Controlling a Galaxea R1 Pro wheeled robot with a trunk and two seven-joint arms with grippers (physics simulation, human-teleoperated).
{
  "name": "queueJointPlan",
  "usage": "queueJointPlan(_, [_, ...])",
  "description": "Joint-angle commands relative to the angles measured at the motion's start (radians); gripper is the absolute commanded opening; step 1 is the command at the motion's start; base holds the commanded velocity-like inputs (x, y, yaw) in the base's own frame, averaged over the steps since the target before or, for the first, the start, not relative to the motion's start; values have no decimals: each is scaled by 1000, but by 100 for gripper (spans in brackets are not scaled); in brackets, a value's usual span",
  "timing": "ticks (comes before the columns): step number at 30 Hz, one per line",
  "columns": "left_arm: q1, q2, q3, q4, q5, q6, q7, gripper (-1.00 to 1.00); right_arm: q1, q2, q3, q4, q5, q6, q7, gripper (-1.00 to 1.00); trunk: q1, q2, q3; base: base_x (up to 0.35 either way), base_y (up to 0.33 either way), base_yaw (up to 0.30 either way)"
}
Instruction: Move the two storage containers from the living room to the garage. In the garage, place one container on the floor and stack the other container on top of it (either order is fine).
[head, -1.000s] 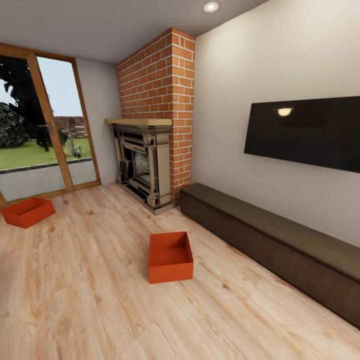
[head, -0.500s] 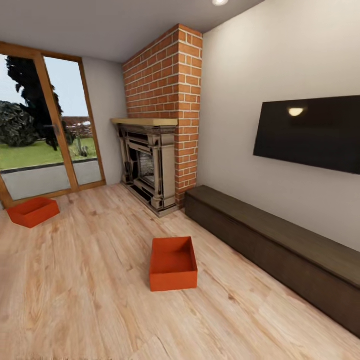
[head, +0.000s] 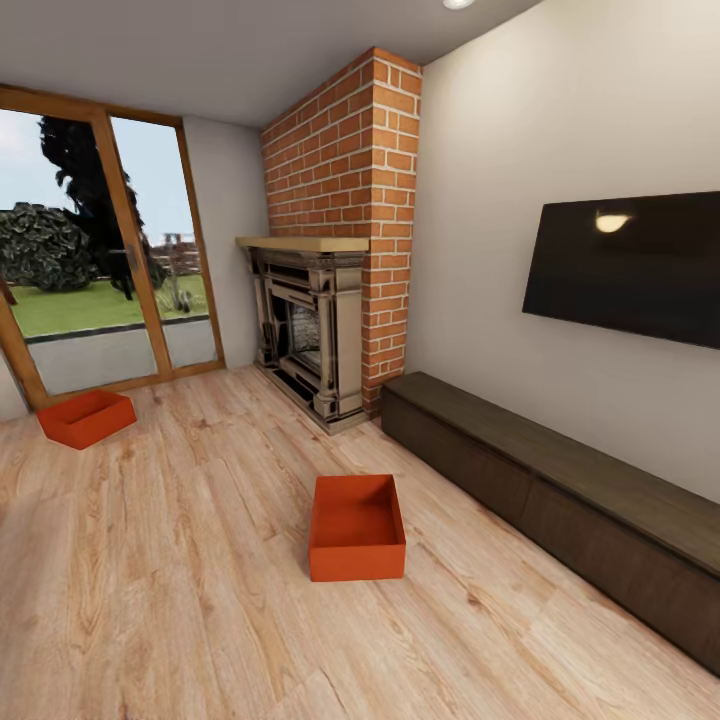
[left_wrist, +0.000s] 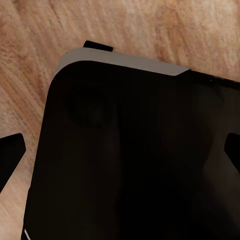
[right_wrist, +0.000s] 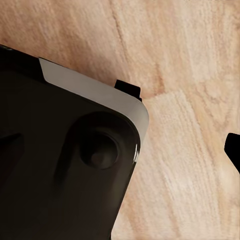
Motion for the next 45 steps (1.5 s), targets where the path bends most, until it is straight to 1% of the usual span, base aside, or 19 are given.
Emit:
queueJointPlan(1, [0,0,2,0,3,-3,1,100,-1,0,-1,3,5,-7,2,100,0,-1,-1,39,0,0])
queueJointPlan(7, [0,0,1,1,3,-2,1,100,-1,-1,-1,3,7,-10,2,100,0,-1,-1,195,0,0])
queueJointPlan(25, [0,1,2,1,3,-3,1,100,-1,0,-11,3,-1,-9,2,100,0,-1,-1,314,0,0])
queueJointPlan(45, [0,1,2,1,3,-3,1,100,-1,0,-8,3,1,-7,2,100,0,-1,-1,258,0,0])
